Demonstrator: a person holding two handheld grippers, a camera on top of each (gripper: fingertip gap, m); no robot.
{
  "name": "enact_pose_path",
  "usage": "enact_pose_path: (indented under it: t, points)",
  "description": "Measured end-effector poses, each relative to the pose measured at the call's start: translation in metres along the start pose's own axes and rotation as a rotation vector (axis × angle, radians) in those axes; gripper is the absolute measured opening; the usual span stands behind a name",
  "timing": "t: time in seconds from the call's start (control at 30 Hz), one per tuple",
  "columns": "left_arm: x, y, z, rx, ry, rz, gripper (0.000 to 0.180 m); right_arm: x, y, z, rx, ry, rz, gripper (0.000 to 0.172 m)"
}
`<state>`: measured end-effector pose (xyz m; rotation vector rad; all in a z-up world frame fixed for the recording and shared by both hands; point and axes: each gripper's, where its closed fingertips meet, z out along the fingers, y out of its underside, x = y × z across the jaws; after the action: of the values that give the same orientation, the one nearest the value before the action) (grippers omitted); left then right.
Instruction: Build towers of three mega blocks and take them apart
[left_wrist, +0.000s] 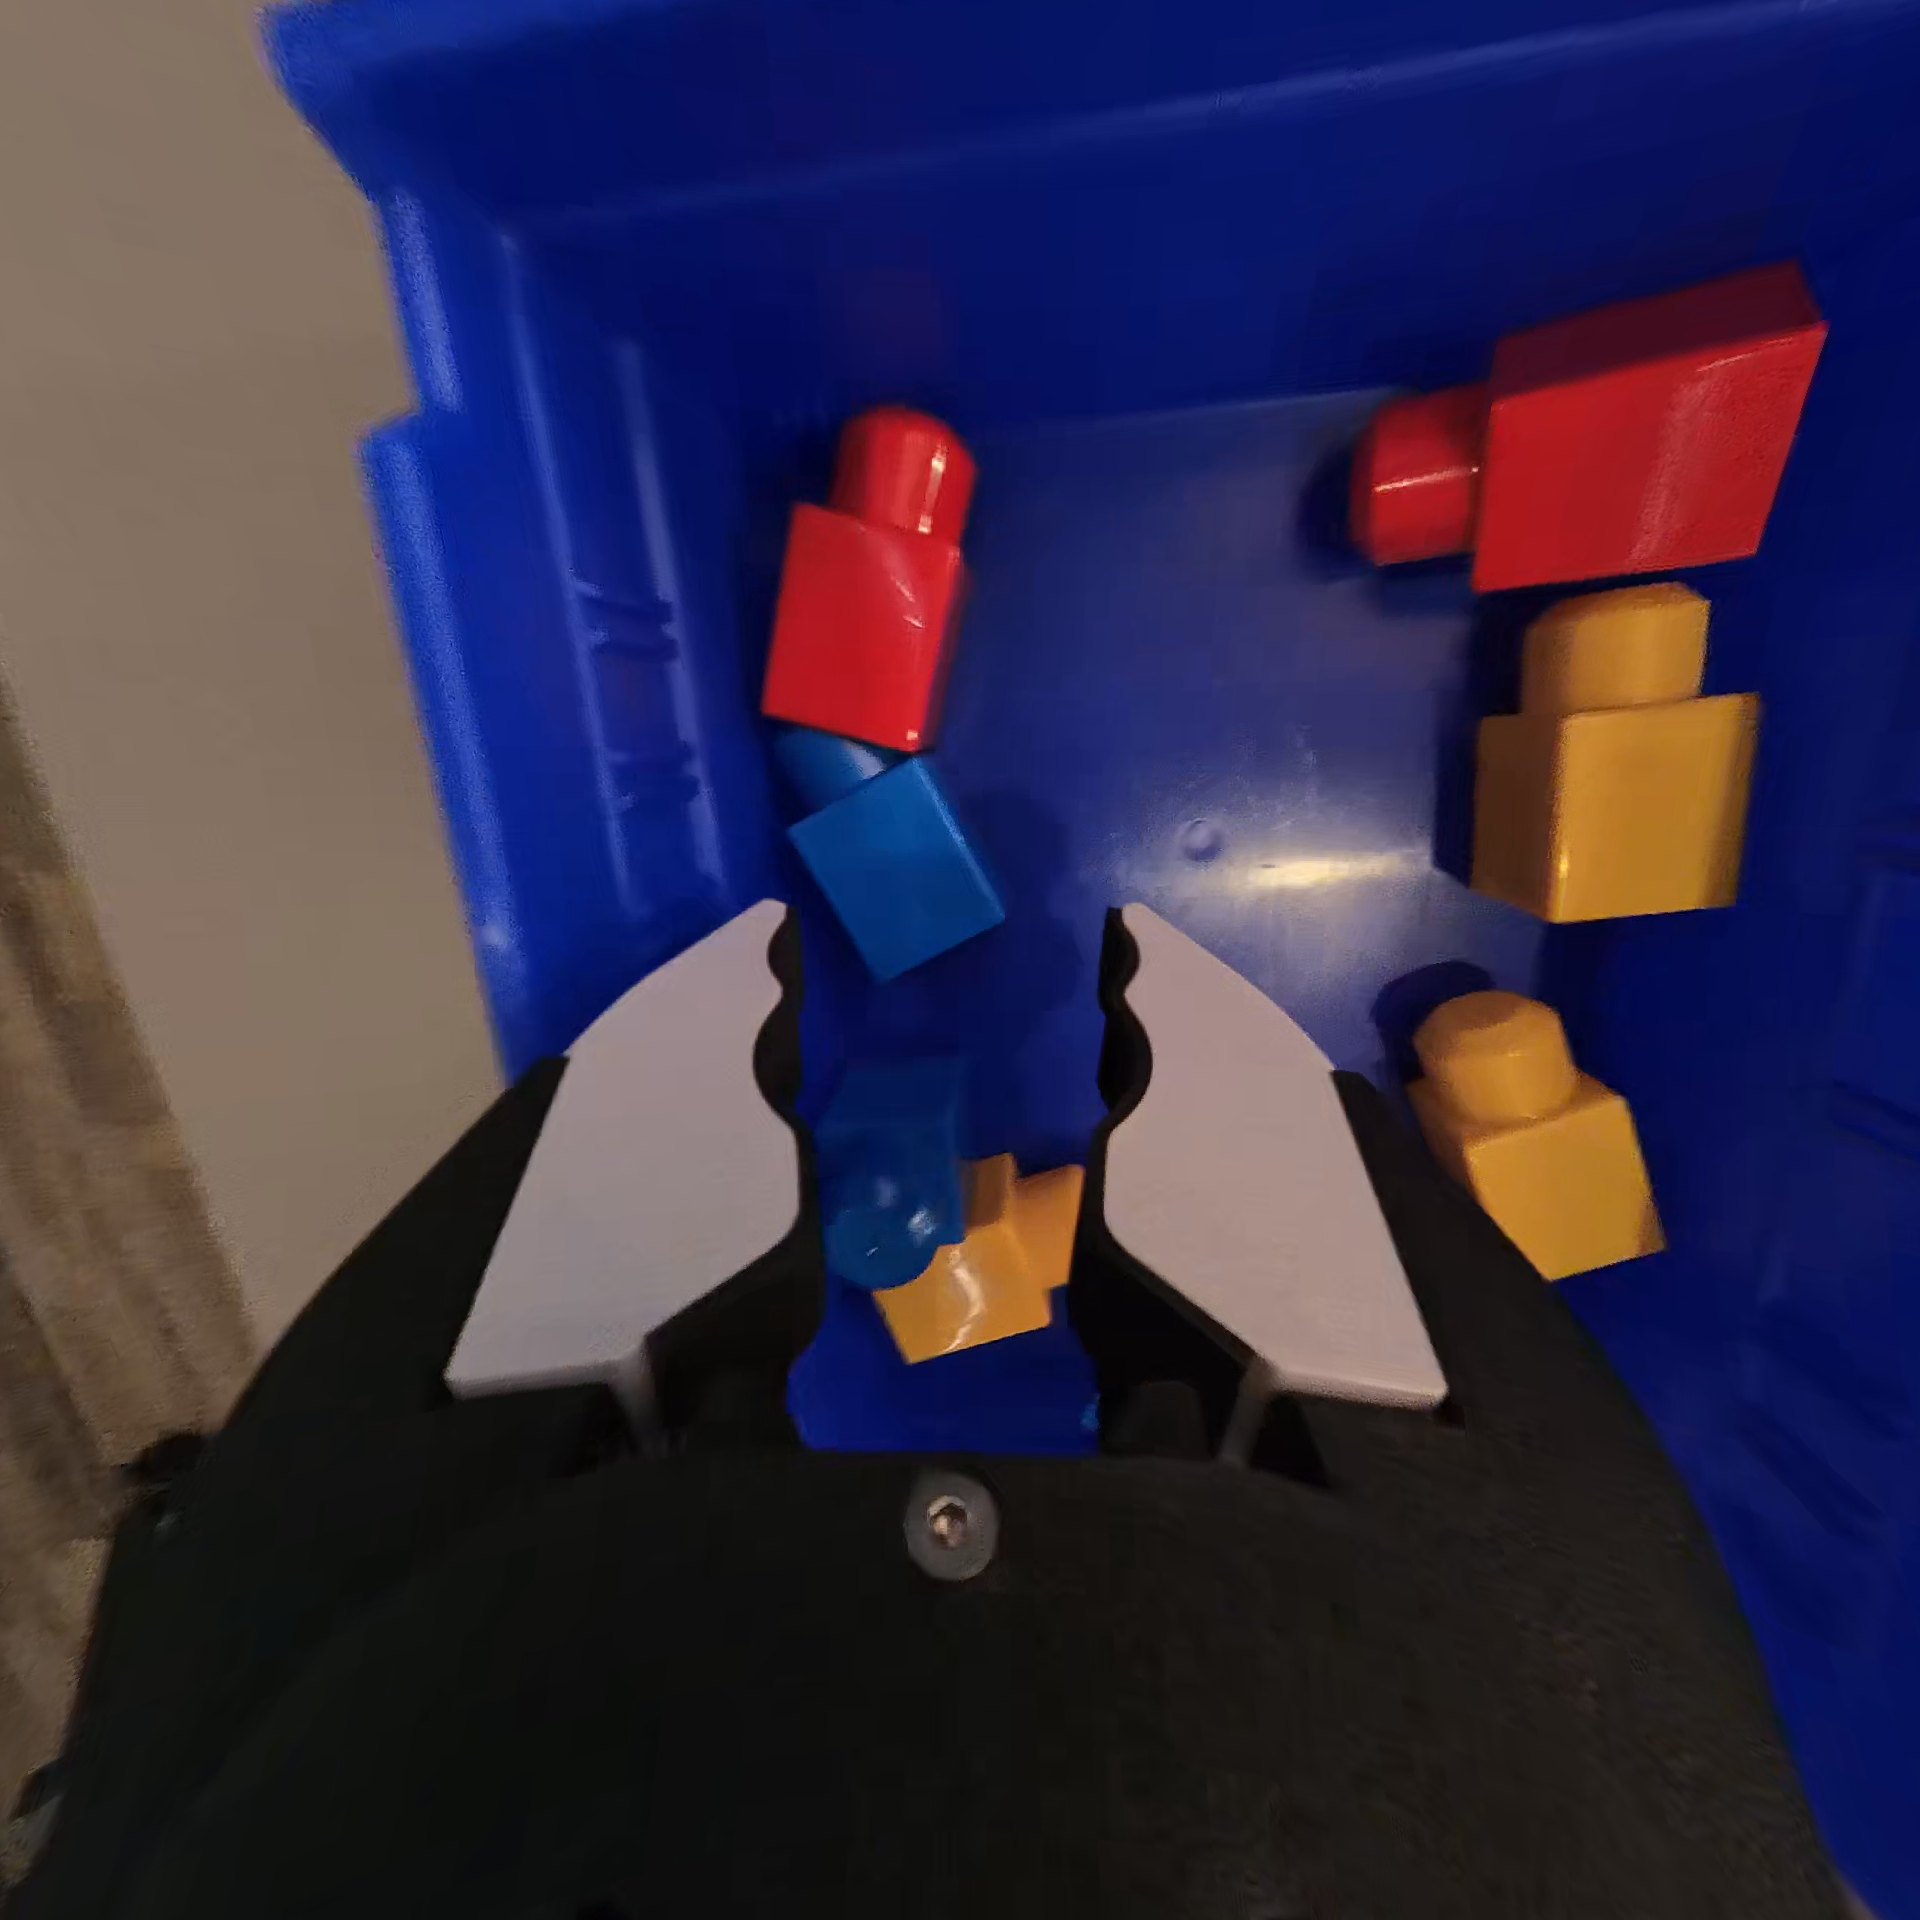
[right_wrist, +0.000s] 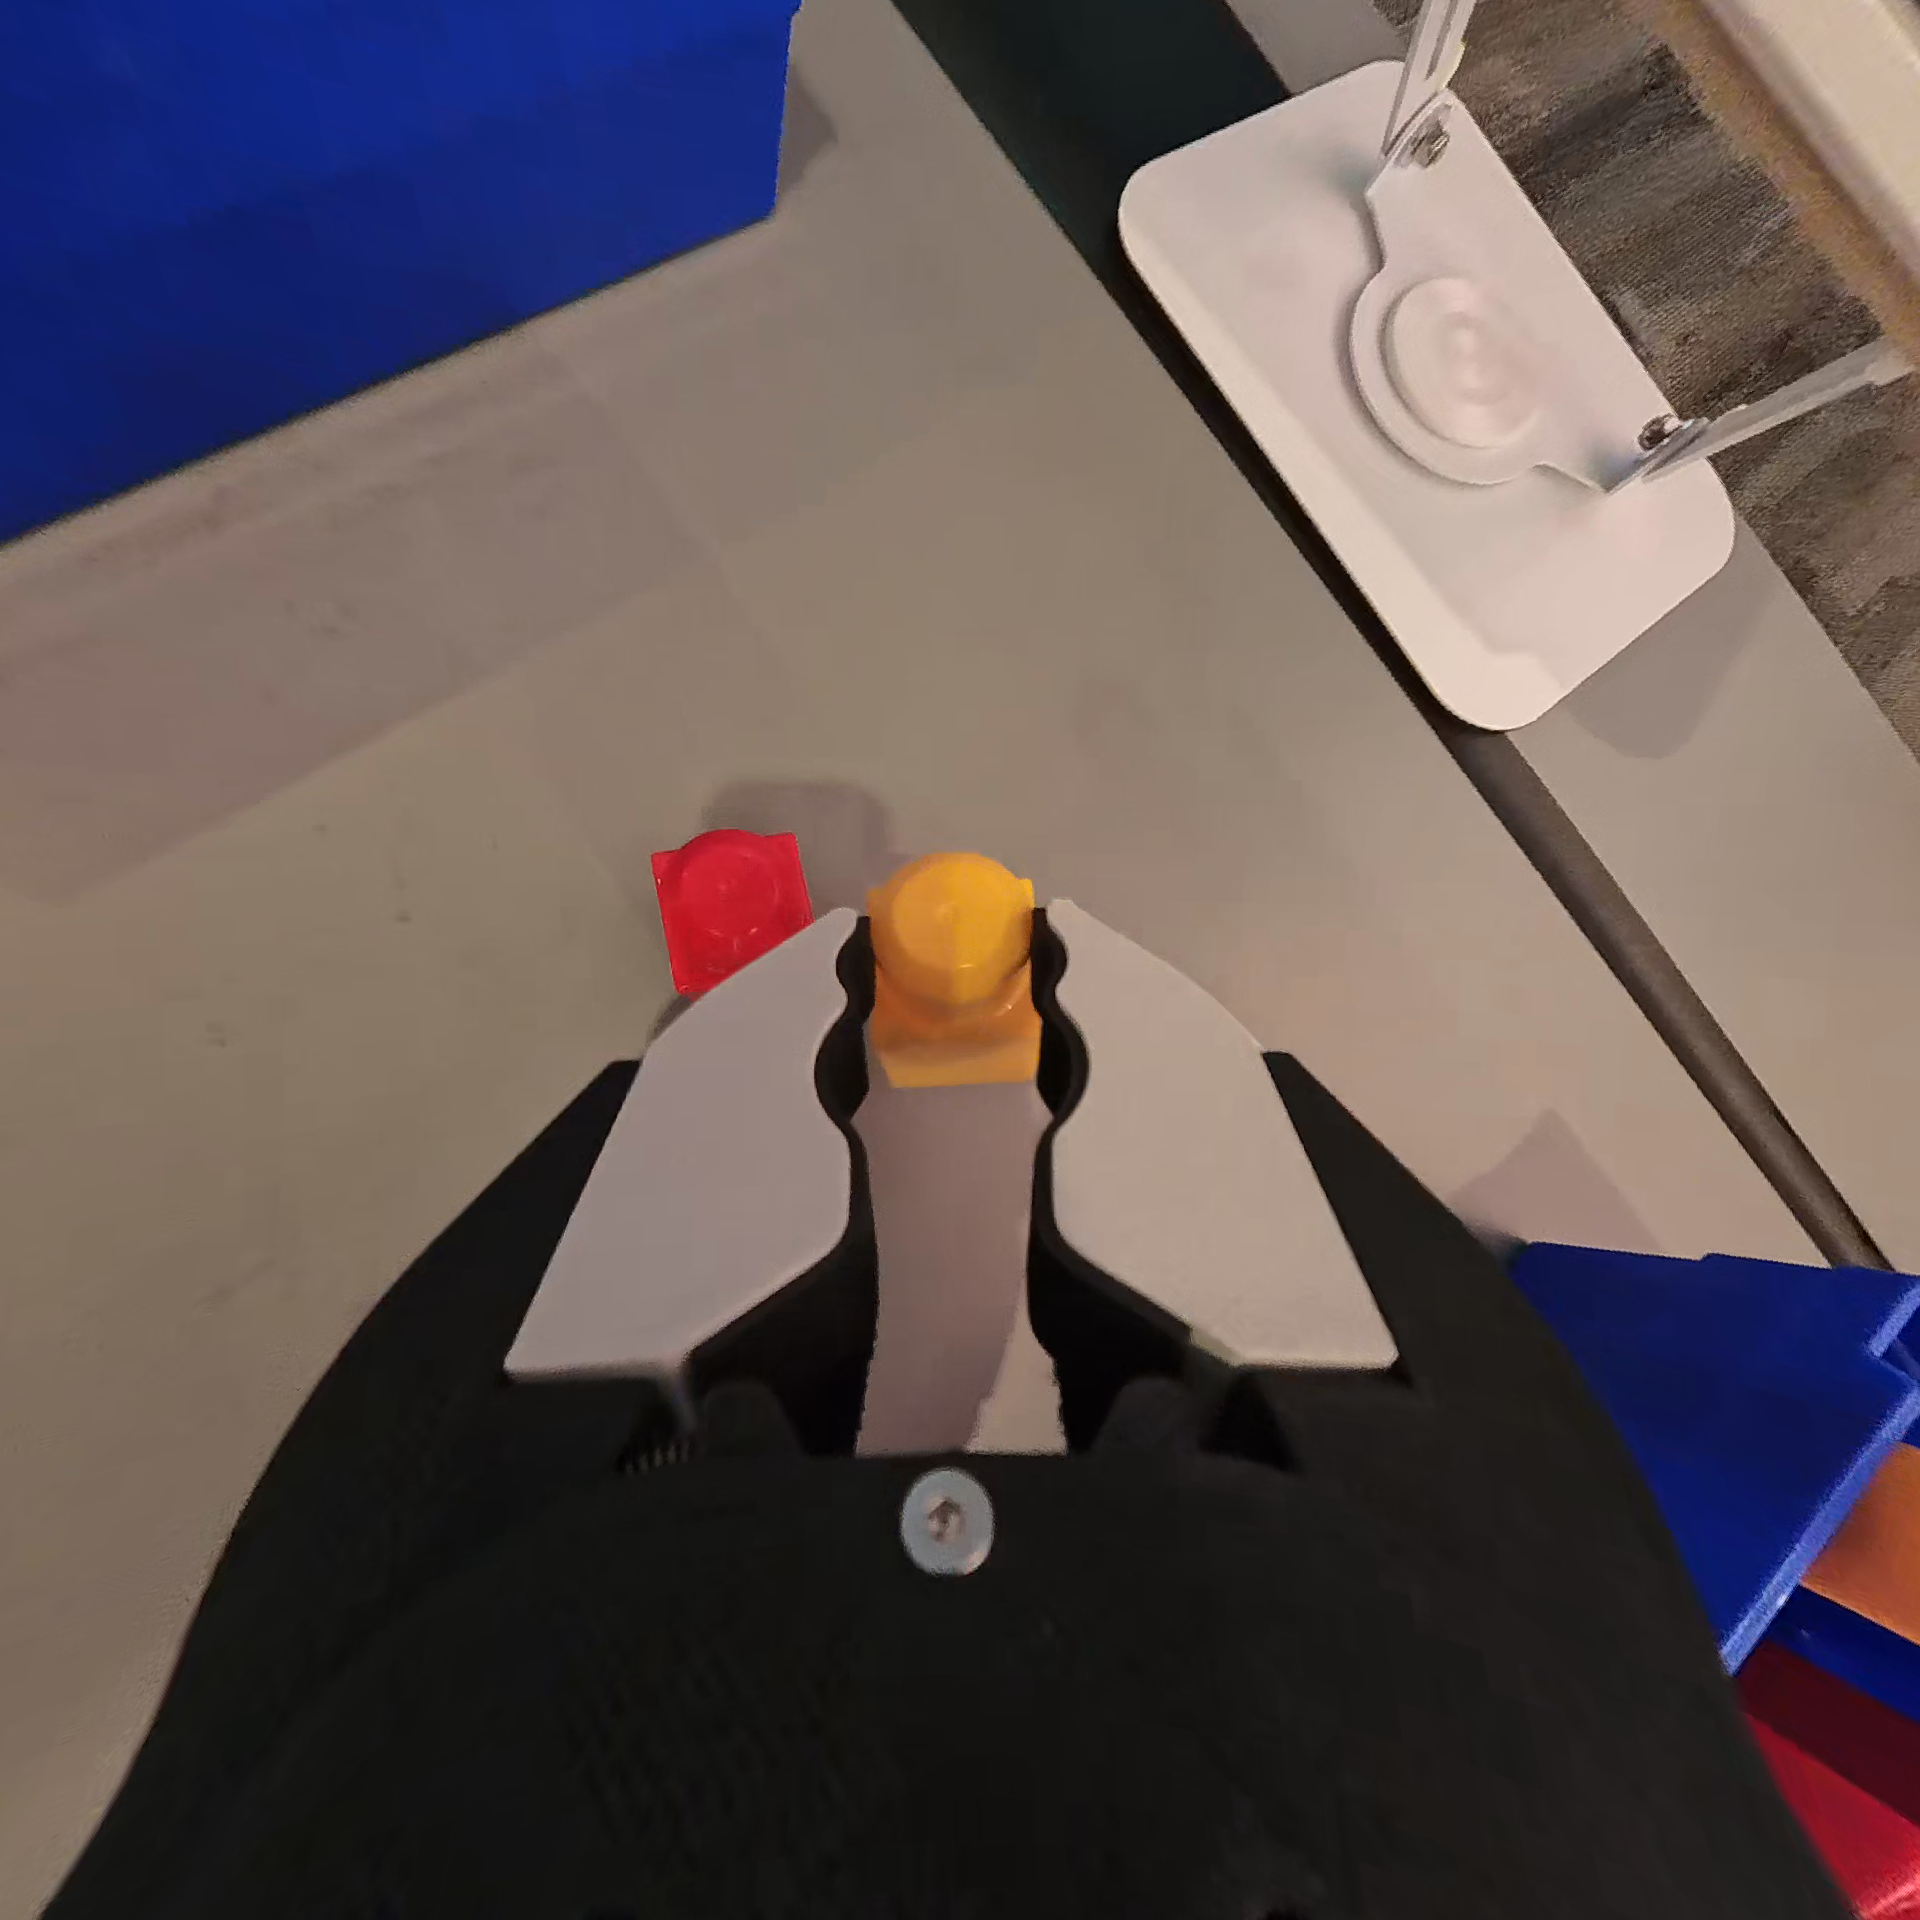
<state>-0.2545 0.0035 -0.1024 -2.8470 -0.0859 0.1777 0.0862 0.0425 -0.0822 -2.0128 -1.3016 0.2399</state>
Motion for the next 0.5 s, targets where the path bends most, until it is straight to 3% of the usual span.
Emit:
enact_pose_path:
  t: [0.03,0.27,0.5]
  points:
    - [0.005,0.000,0.006,-0.016,0.041,-0.019,0.055,0.000,0.000,0.001,-0.002,0.003,-0.009,0.029]
    - [-0.003,0.001,0.019,-0.043,0.012,-0.095,0.050,-0.006,0.001,0.003,-0.015,-0.007,-0.033,0.029]
    - [-0.009,-0.001,0.023,-0.046,-0.053,-0.062,0.045,-0.008,0.006,0.008,-0.053,0.008,-0.076,0.029]
